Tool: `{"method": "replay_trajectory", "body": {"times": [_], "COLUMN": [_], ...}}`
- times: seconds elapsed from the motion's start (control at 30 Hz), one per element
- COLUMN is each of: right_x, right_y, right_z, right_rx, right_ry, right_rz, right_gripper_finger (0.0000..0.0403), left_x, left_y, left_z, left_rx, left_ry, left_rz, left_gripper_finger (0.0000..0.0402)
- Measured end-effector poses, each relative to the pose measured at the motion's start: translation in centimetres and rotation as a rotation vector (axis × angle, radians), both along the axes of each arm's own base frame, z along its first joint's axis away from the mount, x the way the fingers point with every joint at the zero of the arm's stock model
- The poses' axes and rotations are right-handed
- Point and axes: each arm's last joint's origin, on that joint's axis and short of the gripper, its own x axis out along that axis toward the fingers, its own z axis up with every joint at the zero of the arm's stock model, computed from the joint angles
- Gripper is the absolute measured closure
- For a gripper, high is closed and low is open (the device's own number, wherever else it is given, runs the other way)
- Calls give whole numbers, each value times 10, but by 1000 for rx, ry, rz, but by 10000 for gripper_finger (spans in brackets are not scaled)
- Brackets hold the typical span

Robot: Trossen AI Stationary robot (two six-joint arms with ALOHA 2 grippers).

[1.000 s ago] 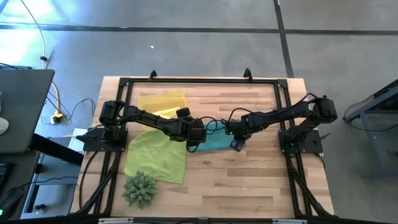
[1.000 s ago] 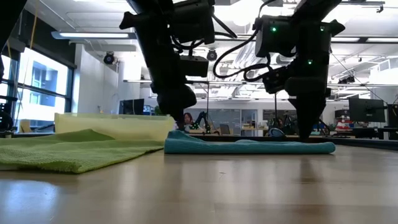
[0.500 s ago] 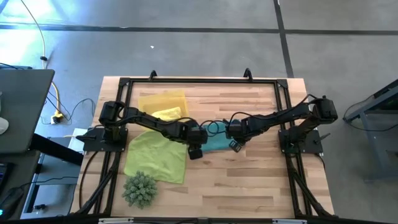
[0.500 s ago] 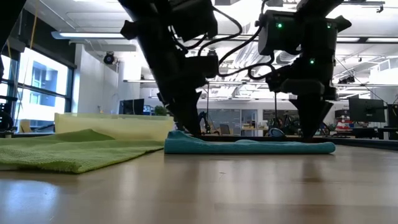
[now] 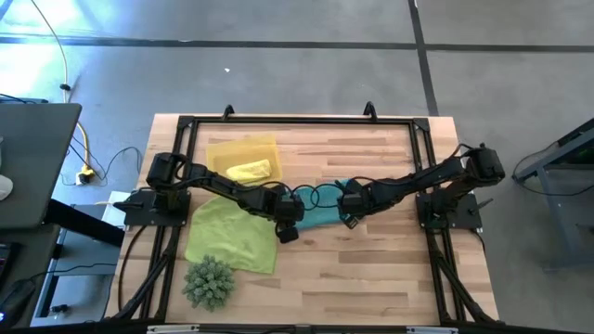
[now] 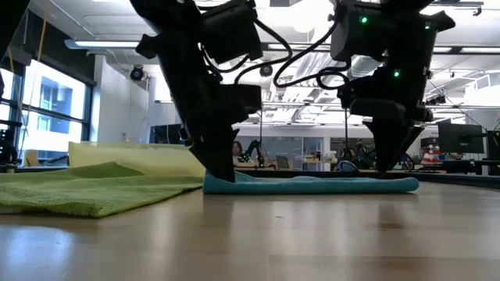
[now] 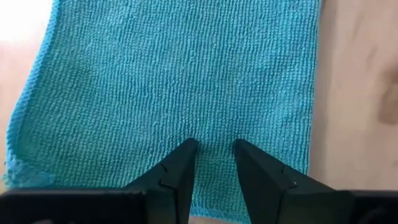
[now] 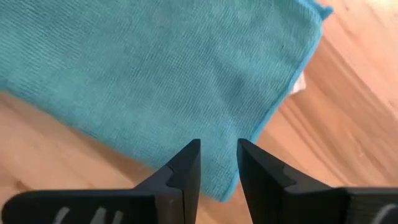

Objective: Roll microfiber towels into tight, uniform cylinder then place into a basket
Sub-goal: Roll the blue microfiber towel

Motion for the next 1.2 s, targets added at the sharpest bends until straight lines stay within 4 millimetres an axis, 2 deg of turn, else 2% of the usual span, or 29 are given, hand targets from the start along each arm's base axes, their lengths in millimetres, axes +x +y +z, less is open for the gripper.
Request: {"method": "replay_trajectory", "body": {"times": [0.2,0.33,0.43,0.6,0.83,1.0,1.2], "right_x": [0,0,0,2,7,9,13], "right_y": [13,18,21,26,31,30,21], "right_z": [0,1,1,-5,-22,-32,-42], "right_rx": [-12,-39,-42,-51,-106,-123,-256], "right_ry": [-32,-47,-55,-58,-51,-22,32], "right_rz": [2,21,29,2,-48,-44,27], "right_gripper_finger": [307,307,307,307,307,307,307], "left_x": [7,17,20,19,7,0,5], "left_y": [-22,-37,-41,-28,4,20,7], "left_z": [3,10,13,21,10,6,-4], "left_rx": [-85,-201,-160,33,147,73,-54], "left_ry": [-95,-219,-260,-260,-77,-27,-44], "left_rz": [-14,-110,-188,-207,-86,42,84], "left_gripper_finger": [298,298,298,298,298,298,298]}}
